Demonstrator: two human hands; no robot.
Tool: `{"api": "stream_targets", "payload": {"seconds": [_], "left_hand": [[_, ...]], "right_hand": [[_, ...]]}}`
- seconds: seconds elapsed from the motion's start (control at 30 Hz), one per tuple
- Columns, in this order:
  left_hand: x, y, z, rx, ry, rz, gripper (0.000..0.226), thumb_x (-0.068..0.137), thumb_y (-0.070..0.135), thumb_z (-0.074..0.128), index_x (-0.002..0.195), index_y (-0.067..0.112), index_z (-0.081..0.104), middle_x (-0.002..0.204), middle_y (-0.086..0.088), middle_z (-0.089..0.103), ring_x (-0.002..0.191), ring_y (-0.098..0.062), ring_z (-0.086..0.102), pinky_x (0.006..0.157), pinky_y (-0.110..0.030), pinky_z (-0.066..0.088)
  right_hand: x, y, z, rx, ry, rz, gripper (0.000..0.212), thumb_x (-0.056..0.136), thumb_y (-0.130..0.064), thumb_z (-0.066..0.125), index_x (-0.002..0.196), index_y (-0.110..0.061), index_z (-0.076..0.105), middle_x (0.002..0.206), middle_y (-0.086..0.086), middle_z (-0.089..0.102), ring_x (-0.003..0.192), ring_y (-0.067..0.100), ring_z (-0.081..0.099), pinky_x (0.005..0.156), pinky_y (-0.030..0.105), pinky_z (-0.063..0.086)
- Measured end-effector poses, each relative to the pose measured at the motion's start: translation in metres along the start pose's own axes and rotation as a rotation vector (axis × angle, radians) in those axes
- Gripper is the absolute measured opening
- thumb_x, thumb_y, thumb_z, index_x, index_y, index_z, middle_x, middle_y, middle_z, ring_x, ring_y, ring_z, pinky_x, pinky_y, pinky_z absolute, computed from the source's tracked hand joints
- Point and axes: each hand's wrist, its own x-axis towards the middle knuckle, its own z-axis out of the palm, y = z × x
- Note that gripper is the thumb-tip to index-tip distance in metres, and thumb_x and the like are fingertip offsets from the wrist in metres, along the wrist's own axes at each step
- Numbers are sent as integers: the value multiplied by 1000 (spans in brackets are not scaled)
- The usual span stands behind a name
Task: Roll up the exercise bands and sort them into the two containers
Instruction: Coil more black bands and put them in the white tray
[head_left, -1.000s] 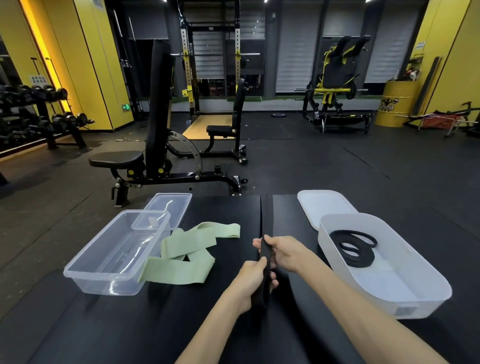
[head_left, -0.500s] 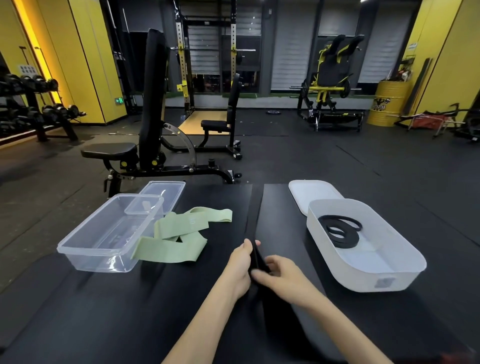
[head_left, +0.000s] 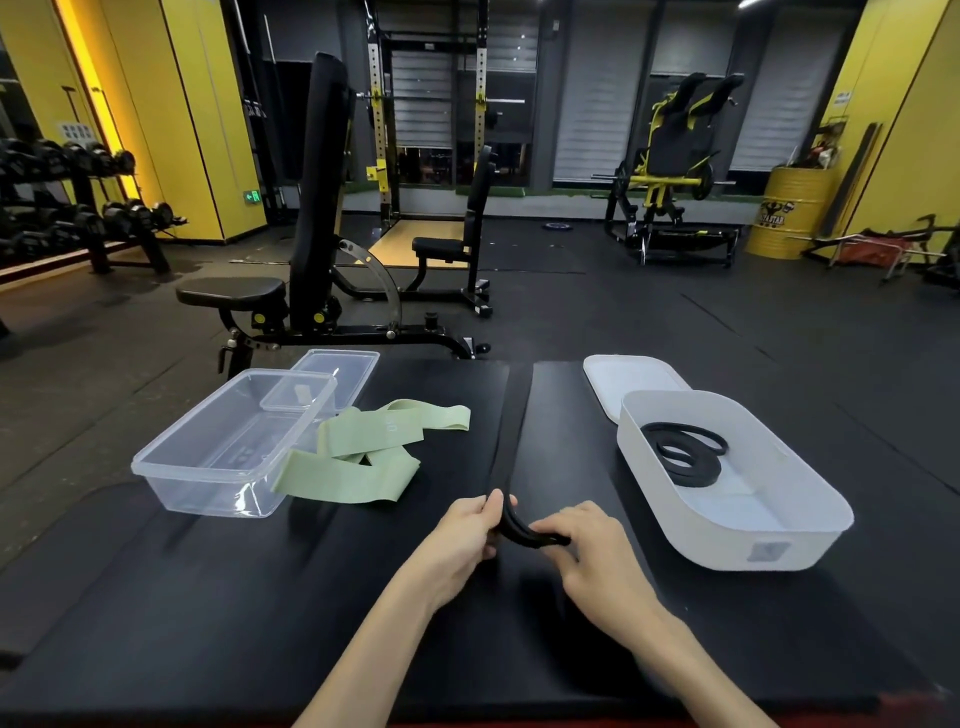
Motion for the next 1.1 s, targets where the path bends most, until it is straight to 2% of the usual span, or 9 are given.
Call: {"api": "stream_targets", "payload": {"seconds": [0.17,0.33,0.43,0.5,0.57,0.63,0.73,0.93,1.1], "left_hand": [[-21,-12,-15,180,7,73,30,102,31,40,88,21,65,74,5,52,66,-7,42,62,-18,36],[-14,-15,-16,643,186,107,35,97,40,46,81,9,53,62,8,42,61,-13,39,60,-29,35],[-16,-18,-12,803,258,142,30,97,41,46,106,13,55,86,5,58,85,-14,52,71,-28,43],[-20,-21,-16,890,331,254,36,96,38,49,127,20,47,113,2,51,106,-16,48,87,-30,44],[-25,-21,-24,848,356,443,35,93,30,56,127,29,48,114,7,41,99,-8,49,86,-27,44],[-28,-22,-32,810,203,619,24,92,17,58,112,29,62,105,11,43,81,-1,50,77,-18,42],[-30,-30,-34,853,-14,695,14,93,15,58,99,22,68,104,11,45,77,-3,52,75,-10,39],[-26,-40,-36,765,27,700,5,86,14,67,89,17,66,103,11,45,74,-9,55,74,-18,47],[-22,-44,-31,826,128,720,4,87,17,66,88,14,64,101,8,46,70,-3,49,74,-26,48]], "right_hand": [[-11,-3,3,-26,-89,-135,29,80,0,66,99,-22,71,95,-13,59,88,4,48,80,2,33],[-9,-5,9,-95,-121,-264,30,75,6,69,95,-16,71,89,-6,54,83,8,45,73,10,38],[-9,-4,12,-119,-148,-295,34,71,11,71,94,-14,72,86,-6,56,80,6,43,69,15,43],[-9,-4,13,-123,-161,-294,35,70,11,72,95,-14,73,85,-7,57,79,6,44,68,14,44],[-6,-3,13,-135,-178,-299,36,69,11,73,94,-15,73,84,-7,57,77,6,44,69,11,41],[-5,-3,13,-138,-193,-300,35,69,10,72,93,-15,73,84,-7,57,76,9,46,68,11,40],[-6,-2,15,-120,-197,-277,30,73,6,71,94,-15,73,86,-7,57,77,11,49,69,14,41],[-13,2,22,-11,-132,-74,23,83,-4,66,97,-22,71,101,-4,39,92,11,42,78,7,33],[-6,-1,25,17,-99,-24,27,81,2,66,90,-22,72,94,-4,39,74,3,46,66,5,34]]}}
